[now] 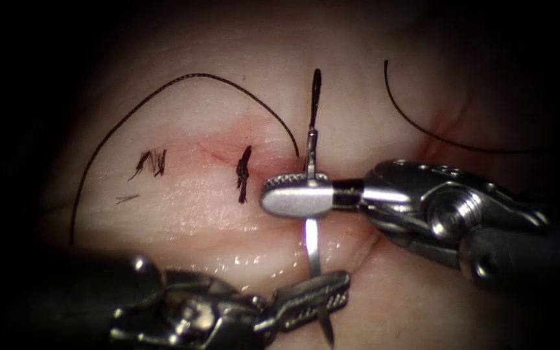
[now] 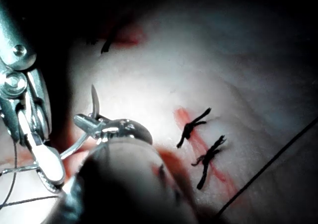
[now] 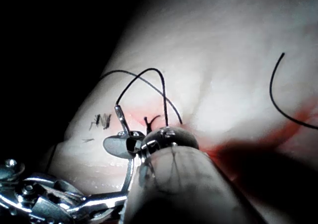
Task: Wound Closure
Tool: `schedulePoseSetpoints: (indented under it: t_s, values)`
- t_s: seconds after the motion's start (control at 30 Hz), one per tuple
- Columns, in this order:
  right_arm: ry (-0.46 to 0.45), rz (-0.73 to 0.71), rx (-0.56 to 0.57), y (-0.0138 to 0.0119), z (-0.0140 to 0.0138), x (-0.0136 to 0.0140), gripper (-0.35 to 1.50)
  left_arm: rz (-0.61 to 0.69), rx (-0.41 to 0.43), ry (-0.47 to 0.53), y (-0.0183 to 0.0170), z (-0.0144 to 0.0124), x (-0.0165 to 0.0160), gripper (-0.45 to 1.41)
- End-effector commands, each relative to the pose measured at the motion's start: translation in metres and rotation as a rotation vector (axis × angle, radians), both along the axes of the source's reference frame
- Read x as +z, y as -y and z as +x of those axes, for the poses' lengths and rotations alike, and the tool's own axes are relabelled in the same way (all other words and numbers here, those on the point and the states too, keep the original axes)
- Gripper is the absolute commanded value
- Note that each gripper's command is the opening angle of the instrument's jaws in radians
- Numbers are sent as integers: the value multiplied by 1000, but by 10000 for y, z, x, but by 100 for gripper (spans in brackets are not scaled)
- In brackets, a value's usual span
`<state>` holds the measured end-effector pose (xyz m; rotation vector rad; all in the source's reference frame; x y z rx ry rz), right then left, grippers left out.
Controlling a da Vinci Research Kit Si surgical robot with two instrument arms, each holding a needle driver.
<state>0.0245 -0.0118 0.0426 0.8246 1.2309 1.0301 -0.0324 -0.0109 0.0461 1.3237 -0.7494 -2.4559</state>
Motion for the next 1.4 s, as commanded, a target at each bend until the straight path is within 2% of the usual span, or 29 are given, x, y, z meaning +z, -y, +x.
schedulePoseSetpoints:
  t_s: [0.03, 0.07, 0.1, 0.13, 0.23, 0.33, 0.4, 0.47, 0.5, 0.57, 0.63, 0.7, 0.73, 0.83, 1.07, 1.2, 1.3, 1.4]
  values:
    - [16, -1, 12, -4, 3, 8, -35, 1, 0, 0, -1, -5, 4, -45]
    - [24, -5, 17, -5, 1, 9, -35, 1, 0, 0, -1, -5, 4, -15]
    - [30, -10, 20, -6, -1, 10, -35, 9, 1, 3, -2, -5, 3, 41]
    - [34, -15, 20, -6, -3, 11, -35, 36, -10, 10, -2, -5, 2, 79]
    - [35, -27, 18, -8, -6, 13, -35, 237, -112, 79, -5, -3, -2, 113]
    - [36, -61, 12, -9, -9, 15, -35, 424, -200, 158, -7, 5, -11, 126]
    - [37, -96, 14, -12, -11, 17, -35, 543, -249, 198, -10, 12, -17, 121]
    - [32, -131, 26, -15, -13, 20, -35, 617, -271, 223, -12, 25, -21, 106]
    - [30, -142, 33, -16, -14, 21, -35, 651, -276, 237, -13, 31, -22, 91]
    - [20, -170, 43, -20, -16, 22, -35, 710, -282, 258, -17, 46, -21, 31]
    - [12, -188, 52, -21, -18, 22, -35, 740, -259, 259, -24, 57, -16, -13]
    - [12, -235, 56, -21, -17, 22, -35, 790, -229, 258, -33, 66, -7, -38]
    - [14, -246, 52, -21, -16, 21, -35, 795, -219, 246, -36, 68, -3, -45]
    - [16, -304, 41, -21, -16, 20, -35, 804, -207, 188, -45, 68, 13, -45]
    - [3, -398, 58, -23, -16, 19, -35, 818, -237, -37, -67, 52, 54, -45]
    - [-2, -433, 67, -24, -17, 19, -35, 836, -219, -132, -75, 44, 76, -45]
    - [-1, -445, 66, -24, -16, 18, -35, 822, -168, -225, -82, 40, 88, -45]
    - [0, -456, 65, -24, -16, 18, -35, 826, -151, -264, -84, 38, 93, -45]
